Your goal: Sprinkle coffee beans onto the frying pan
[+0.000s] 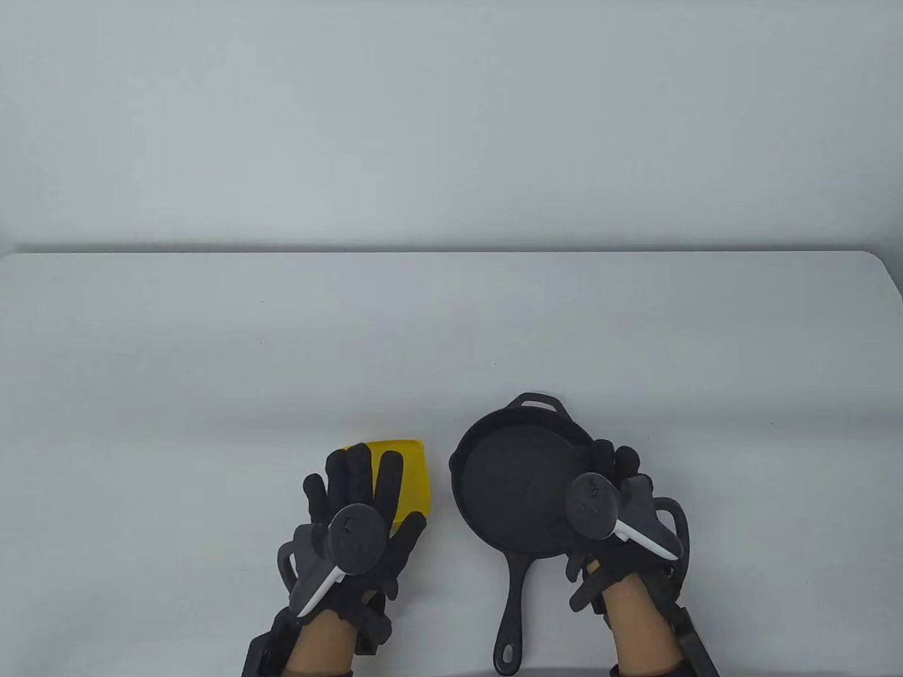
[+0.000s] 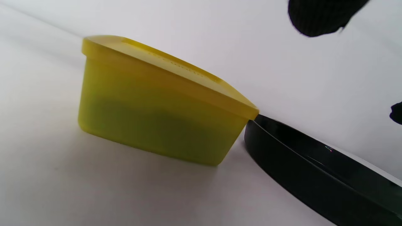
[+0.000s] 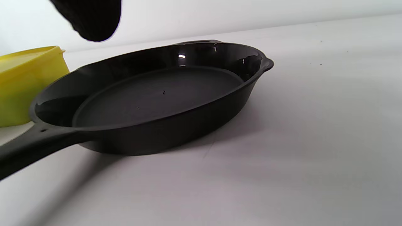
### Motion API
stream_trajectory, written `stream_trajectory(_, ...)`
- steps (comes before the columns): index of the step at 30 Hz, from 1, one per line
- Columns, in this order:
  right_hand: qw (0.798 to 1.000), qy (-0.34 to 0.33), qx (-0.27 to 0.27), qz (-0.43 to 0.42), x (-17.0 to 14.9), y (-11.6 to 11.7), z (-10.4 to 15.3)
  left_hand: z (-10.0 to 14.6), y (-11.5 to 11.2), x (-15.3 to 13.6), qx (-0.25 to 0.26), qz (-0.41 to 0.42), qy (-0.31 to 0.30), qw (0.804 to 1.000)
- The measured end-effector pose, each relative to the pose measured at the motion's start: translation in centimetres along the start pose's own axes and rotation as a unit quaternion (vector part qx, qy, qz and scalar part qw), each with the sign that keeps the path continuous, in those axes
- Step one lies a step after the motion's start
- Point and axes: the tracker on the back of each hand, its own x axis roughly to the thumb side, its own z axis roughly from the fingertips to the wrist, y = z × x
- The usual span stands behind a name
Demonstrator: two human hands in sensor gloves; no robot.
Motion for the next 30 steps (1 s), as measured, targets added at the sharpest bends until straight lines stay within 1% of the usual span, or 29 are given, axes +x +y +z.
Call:
stream_trajectory(5,1.000,-0.003,0.004,0.002,0.3,0.1,0.0,0.0,0.1,-0.1,-0.003,0.009,0.000,1.000)
stream_trajectory(11,1.000,-0.009,0.007,0.001,0.5,0.2,-0.2,-0.1,0.2,-0.3,-0.005,-0.009,0.014,1.000)
stream_trajectory(14,1.000,-0.005,0.009,0.000,0.3,0.3,-0.2,-0.4,0.0,0.1,-0.022,-0.061,0.017,0.998)
stream_trajectory(16,1.000,-0.006,0.013,-0.005,0.3,0.3,-0.4,-1.0,0.4,0.8,-0.027,-0.113,0.005,0.993)
stream_trajectory(18,1.000,-0.008,0.016,-0.006,0.5,0.4,-0.6,-2.1,1.1,1.8,-0.033,-0.166,-0.014,0.986)
stream_trajectory(19,1.000,-0.011,0.020,-0.004,0.5,0.5,-0.6,-3.0,1.6,2.2,-0.049,-0.211,-0.020,0.976)
stream_trajectory(20,1.000,-0.012,0.020,-0.002,0.5,0.5,-0.5,-3.6,1.8,2.4,-0.058,-0.235,-0.019,0.970)
stream_trajectory(21,1.000,-0.013,0.018,-0.002,0.5,0.4,-0.5,-4.7,2.3,2.4,-0.074,-0.258,-0.017,0.963)
stream_trajectory(23,1.000,-0.017,0.010,-0.009,0.4,0.2,-0.4,-6.5,2.4,1.9,-0.134,-0.243,-0.005,0.961)
stream_trajectory(25,1.000,-0.019,0.005,-0.010,0.4,0.1,-0.2,-8.2,2.1,1.2,-0.195,-0.204,-0.010,0.959)
stream_trajectory(27,1.000,-0.021,0.005,-0.008,0.5,0.2,-0.2,-9.4,1.4,0.3,-0.250,-0.191,-0.002,0.949)
stream_trajectory(28,1.000,-0.022,0.009,-0.008,0.5,0.3,-0.3,-9.7,1.1,0.0,-0.264,-0.192,0.004,0.945)
stream_trajectory(30,0.999,-0.025,0.019,-0.013,0.6,0.5,-0.4,-10.1,0.2,-0.6,-0.280,-0.224,0.005,0.933)
